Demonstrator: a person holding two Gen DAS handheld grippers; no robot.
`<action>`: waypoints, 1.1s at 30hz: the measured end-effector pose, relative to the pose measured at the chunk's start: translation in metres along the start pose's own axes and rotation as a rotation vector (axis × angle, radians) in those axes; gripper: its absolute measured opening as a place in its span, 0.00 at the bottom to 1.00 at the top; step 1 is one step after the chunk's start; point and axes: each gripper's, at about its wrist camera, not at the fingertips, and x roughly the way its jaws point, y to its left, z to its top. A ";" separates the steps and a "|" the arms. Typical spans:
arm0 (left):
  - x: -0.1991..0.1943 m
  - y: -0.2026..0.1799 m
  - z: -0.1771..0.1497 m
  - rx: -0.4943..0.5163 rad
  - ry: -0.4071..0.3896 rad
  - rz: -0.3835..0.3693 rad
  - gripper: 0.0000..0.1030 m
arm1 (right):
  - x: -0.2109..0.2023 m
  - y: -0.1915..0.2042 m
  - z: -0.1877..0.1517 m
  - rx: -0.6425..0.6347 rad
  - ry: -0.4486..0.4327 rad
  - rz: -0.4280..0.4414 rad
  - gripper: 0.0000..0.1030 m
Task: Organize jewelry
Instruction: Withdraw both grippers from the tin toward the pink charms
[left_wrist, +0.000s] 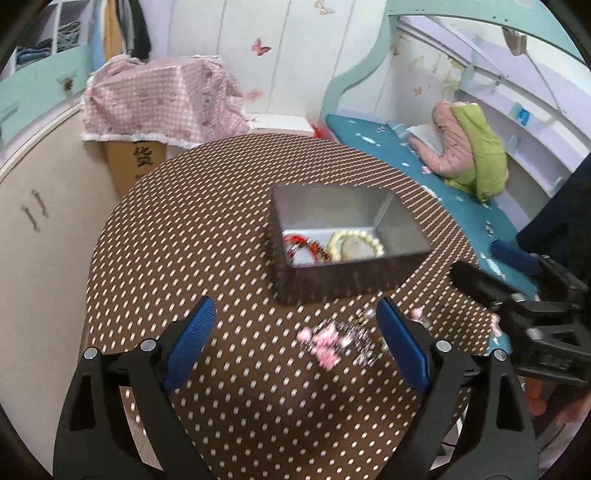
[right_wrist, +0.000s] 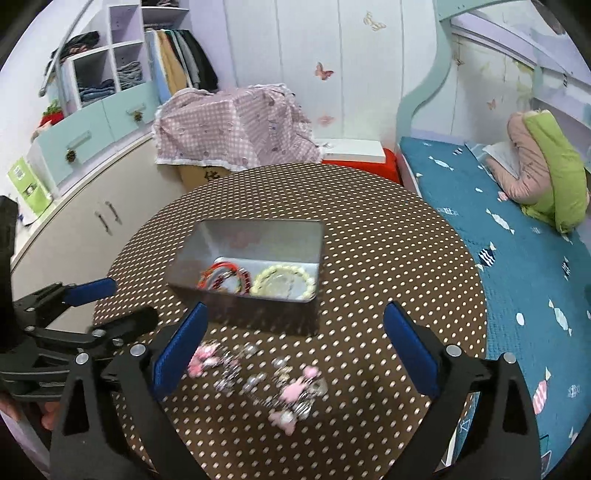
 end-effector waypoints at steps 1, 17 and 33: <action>0.000 -0.001 -0.005 -0.003 -0.001 0.017 0.86 | -0.004 0.003 -0.003 0.000 -0.017 0.001 0.90; -0.006 0.002 -0.049 -0.072 0.065 0.087 0.89 | -0.014 0.011 -0.052 0.208 -0.034 0.030 0.92; 0.037 -0.028 -0.056 -0.049 0.241 -0.007 0.89 | -0.029 0.005 -0.075 0.162 -0.052 -0.018 0.93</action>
